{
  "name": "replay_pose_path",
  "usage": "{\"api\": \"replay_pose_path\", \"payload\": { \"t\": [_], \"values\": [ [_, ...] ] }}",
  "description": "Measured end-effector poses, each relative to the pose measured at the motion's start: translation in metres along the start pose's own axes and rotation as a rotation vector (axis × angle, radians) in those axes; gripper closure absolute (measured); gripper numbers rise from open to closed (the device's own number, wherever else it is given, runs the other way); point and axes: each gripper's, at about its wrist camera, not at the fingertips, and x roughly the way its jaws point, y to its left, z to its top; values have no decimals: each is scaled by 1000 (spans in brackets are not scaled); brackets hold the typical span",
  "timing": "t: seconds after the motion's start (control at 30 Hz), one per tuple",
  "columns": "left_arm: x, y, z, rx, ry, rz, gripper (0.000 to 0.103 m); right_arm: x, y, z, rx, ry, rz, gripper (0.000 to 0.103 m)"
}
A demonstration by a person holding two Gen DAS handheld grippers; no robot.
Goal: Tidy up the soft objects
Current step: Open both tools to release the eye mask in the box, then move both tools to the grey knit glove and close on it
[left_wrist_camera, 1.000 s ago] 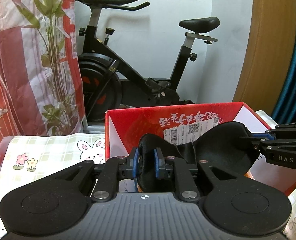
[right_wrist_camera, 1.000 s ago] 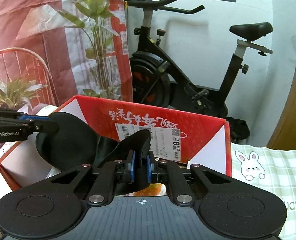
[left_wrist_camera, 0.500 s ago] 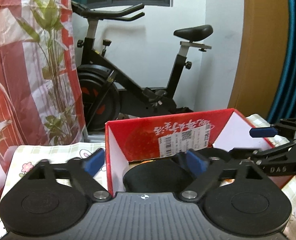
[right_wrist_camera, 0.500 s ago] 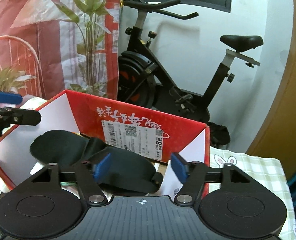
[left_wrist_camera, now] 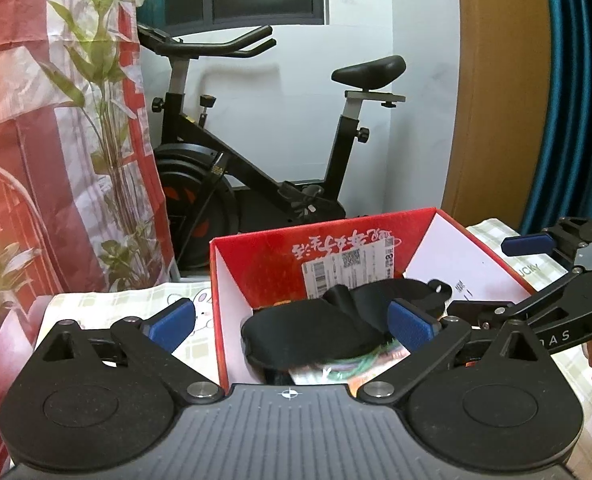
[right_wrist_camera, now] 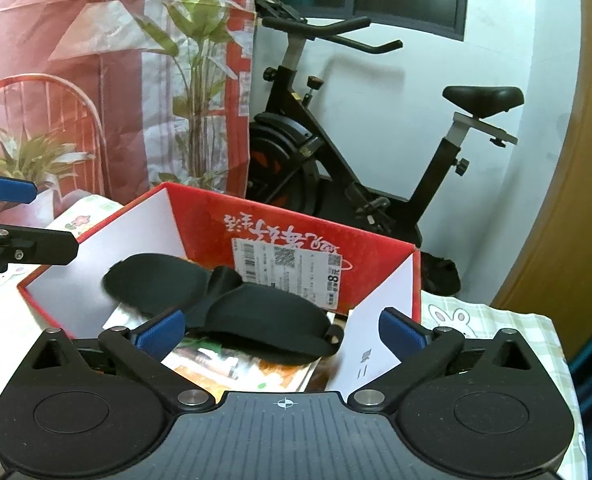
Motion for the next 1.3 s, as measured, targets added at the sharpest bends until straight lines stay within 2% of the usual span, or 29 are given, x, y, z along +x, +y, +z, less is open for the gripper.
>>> {"api": "replay_pose_path", "payload": {
  "t": [0.27, 0.53, 0.83, 1.03, 1.3],
  "values": [
    [-29, -1, -16, -22, 2, 14, 0, -27, 15, -14, -13, -22, 12, 0],
    [-55, -5, -40, -34, 8, 11, 0, -57, 20, -37, 39, -57, 47, 0],
    [-65, -11, -82, -52, 70, -10, 0, -76, 24, -74, 68, -59, 58, 0],
    [-63, -11, -109, -53, 128, -22, 0, -85, 37, -110, 59, -7, 76, 0],
    [-69, -9, -137, -63, 162, -26, 0, -85, 64, -154, 34, 153, 174, 4]
  ]
}}
